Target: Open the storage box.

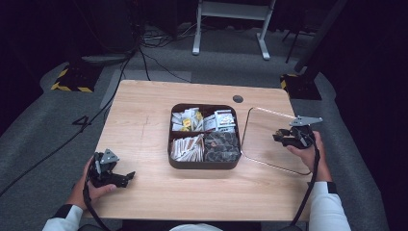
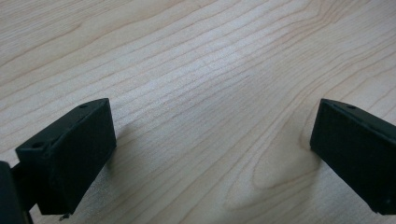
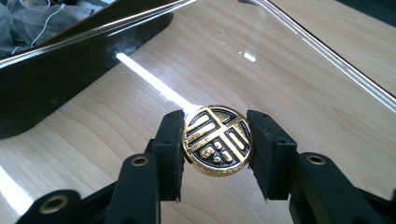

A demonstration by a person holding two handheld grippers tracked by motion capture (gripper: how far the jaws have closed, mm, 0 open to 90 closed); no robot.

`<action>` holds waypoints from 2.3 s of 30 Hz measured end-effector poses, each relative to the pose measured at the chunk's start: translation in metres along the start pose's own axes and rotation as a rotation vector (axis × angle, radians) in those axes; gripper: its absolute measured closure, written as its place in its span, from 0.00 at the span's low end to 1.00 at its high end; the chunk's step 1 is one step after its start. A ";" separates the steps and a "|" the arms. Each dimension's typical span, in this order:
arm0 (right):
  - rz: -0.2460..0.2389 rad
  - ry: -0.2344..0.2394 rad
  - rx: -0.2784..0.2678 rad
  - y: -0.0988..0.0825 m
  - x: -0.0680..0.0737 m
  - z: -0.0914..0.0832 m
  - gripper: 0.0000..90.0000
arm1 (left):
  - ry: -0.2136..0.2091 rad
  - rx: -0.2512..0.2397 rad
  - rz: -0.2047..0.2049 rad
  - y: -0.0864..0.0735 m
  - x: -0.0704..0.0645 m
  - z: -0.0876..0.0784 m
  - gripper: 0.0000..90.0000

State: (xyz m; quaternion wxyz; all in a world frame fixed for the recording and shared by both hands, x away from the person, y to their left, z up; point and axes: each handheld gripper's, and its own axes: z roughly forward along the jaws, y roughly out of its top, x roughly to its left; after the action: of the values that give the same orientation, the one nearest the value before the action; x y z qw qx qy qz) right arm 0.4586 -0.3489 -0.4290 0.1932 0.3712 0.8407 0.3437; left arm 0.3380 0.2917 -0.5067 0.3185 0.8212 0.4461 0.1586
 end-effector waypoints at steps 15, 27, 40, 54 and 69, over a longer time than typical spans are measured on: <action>0.006 0.008 0.035 -0.012 -0.008 0.006 0.65 | 0.000 0.000 0.000 0.000 0.000 0.000 0.01; -0.011 0.012 0.085 -0.019 -0.008 0.022 0.65 | 0.000 0.000 -0.001 0.000 0.000 0.000 0.01; -0.003 0.000 0.159 -0.025 -0.008 0.040 0.64 | 0.000 0.000 -0.001 0.000 0.000 0.000 0.01; 0.066 0.015 0.039 -0.019 -0.009 0.031 0.41 | 0.000 0.000 0.005 0.000 0.001 0.000 0.00; 0.075 0.014 -0.055 -0.002 0.006 0.024 0.28 | -0.001 0.000 0.003 0.001 0.000 0.000 0.01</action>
State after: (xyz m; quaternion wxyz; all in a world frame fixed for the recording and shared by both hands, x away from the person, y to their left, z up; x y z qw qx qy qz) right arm 0.4674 -0.3354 -0.4472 0.1842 0.3946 0.8178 0.3761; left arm 0.3388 0.2915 -0.5067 0.3186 0.8219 0.4448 0.1586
